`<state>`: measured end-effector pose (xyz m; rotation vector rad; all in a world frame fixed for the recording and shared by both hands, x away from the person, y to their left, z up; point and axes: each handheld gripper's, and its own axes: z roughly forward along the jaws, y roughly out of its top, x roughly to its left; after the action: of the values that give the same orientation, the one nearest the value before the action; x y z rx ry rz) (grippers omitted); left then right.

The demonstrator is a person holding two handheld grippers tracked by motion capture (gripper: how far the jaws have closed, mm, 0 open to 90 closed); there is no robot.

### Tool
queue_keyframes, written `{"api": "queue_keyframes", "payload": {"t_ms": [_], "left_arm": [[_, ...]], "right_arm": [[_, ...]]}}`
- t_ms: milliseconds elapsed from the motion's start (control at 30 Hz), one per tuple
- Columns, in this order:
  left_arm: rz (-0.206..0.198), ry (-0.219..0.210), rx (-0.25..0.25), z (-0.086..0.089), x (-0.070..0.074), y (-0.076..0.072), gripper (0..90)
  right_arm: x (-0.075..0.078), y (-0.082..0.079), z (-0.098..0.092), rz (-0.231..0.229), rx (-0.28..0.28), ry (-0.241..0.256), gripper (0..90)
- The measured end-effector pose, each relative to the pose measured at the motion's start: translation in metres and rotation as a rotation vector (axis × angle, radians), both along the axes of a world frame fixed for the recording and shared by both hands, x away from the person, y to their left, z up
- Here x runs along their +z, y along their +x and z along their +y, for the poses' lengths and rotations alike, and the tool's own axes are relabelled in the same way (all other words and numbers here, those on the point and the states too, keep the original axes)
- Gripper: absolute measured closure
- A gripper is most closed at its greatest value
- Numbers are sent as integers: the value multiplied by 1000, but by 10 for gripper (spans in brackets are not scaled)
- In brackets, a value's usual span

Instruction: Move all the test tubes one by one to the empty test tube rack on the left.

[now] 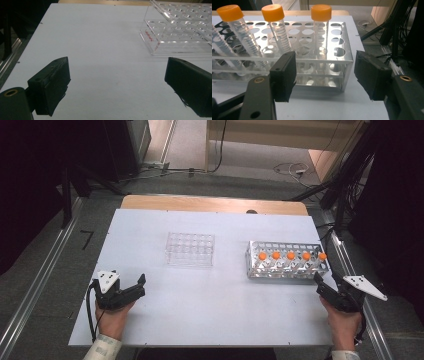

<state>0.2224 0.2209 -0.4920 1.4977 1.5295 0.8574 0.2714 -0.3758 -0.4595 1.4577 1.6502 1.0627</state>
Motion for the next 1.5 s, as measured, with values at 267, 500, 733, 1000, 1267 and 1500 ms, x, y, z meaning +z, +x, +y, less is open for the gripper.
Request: {"api": "queue_keyframes", "payload": {"t_ms": [267, 500, 733, 1000, 1267, 1500], "left_arm": [[-5, 3, -3, 0, 0, 0, 61], [-4, 5, -4, 0, 0, 0, 61], [-7, 3, 3, 1, 1, -1, 61], [-6, 3, 3, 1, 0, -1, 62], [0, 5, -5, 0, 0, 0, 62], [21, -9, -48, -1, -1, 1, 62]], "right_arm": [[3, 17, 4, -5, -6, -31, 489], [4, 26, 6, -7, -4, -41, 537], [2, 36, 11, 1, -2, -51, 602], [-1, 44, 13, 4, -8, -64, 696], [7, 41, 15, -31, 0, -64, 716], [35, 27, 15, -103, -17, -45, 717]]}}
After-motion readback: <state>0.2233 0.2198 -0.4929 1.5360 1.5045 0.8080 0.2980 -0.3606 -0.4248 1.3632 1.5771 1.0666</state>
